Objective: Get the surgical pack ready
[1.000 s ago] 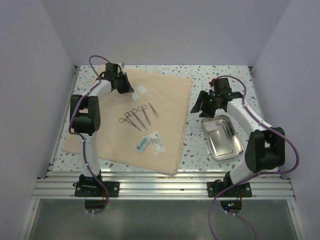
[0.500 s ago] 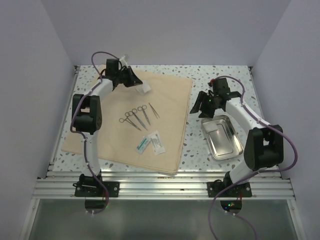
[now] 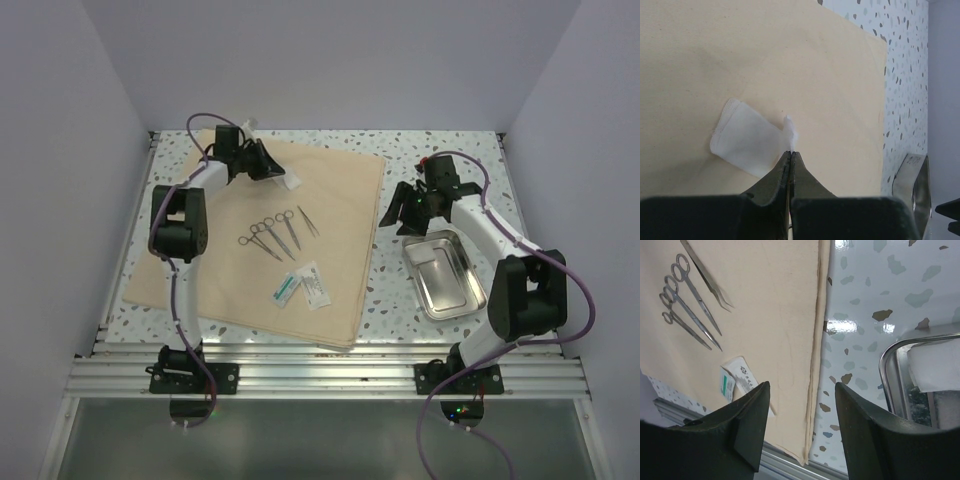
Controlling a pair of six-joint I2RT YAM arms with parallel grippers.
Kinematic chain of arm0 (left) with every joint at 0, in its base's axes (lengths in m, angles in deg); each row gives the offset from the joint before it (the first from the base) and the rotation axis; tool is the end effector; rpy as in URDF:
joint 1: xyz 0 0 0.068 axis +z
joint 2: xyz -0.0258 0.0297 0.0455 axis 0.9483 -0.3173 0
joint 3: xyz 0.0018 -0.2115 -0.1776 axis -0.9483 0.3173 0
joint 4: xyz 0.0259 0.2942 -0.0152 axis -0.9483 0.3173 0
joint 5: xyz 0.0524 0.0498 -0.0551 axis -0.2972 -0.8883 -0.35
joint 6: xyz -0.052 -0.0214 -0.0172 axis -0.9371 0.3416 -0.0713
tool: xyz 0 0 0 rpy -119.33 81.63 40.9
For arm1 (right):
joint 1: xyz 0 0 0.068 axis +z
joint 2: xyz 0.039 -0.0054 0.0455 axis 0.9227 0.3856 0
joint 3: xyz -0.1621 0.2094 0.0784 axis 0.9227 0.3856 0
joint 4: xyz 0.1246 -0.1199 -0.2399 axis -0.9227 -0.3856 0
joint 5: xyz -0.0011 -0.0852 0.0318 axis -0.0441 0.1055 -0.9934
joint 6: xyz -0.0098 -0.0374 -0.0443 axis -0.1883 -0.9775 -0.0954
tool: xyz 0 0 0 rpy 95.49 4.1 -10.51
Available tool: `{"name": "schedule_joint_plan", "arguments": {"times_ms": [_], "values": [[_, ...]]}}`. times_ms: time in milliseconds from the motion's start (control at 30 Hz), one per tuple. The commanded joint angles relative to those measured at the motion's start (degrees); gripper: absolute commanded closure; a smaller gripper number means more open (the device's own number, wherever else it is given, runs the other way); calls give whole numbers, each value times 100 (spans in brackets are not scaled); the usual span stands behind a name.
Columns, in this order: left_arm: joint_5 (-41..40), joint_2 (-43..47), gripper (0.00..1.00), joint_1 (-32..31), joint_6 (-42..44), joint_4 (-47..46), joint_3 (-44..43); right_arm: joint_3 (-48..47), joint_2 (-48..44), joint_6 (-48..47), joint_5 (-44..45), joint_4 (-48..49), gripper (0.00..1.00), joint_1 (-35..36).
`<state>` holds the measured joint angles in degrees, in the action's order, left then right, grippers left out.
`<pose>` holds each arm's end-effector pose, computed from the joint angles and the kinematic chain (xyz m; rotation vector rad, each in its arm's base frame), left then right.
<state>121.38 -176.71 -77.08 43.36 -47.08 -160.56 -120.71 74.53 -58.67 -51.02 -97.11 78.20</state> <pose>0.5609 -0.0799 0.1401 -0.2046 2.2980 -1.0593 0.3629 0.0828 0.2326 0.3405 2.6240 0.6570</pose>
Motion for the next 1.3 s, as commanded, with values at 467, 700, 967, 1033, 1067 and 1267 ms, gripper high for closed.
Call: {"name": "schedule_joint_plan", "arguments": {"times_ms": [467, 700, 967, 1033, 1067, 1267], "values": [[82, -472, 100, 268, -104, 327, -800, -394, 238, -42, -68, 22, 41, 11], [248, -325, 100, 260, -122, 232, -652, -332, 230, -33, -76, 40, 41, 20], [292, 669, 100, 137, -438, -304, 297, -280, 177, -16, -85, 75, 41, 20], [371, 854, 100, 119, -561, -383, 560, -245, 151, -24, -76, 101, 41, 20], [389, 889, 100, 110, -579, -419, 631, -227, 142, -16, -68, 110, 41, 11], [504, 987, 100, 75, -632, -542, 851, -209, 159, 2, -103, 128, 41, 11]]}}
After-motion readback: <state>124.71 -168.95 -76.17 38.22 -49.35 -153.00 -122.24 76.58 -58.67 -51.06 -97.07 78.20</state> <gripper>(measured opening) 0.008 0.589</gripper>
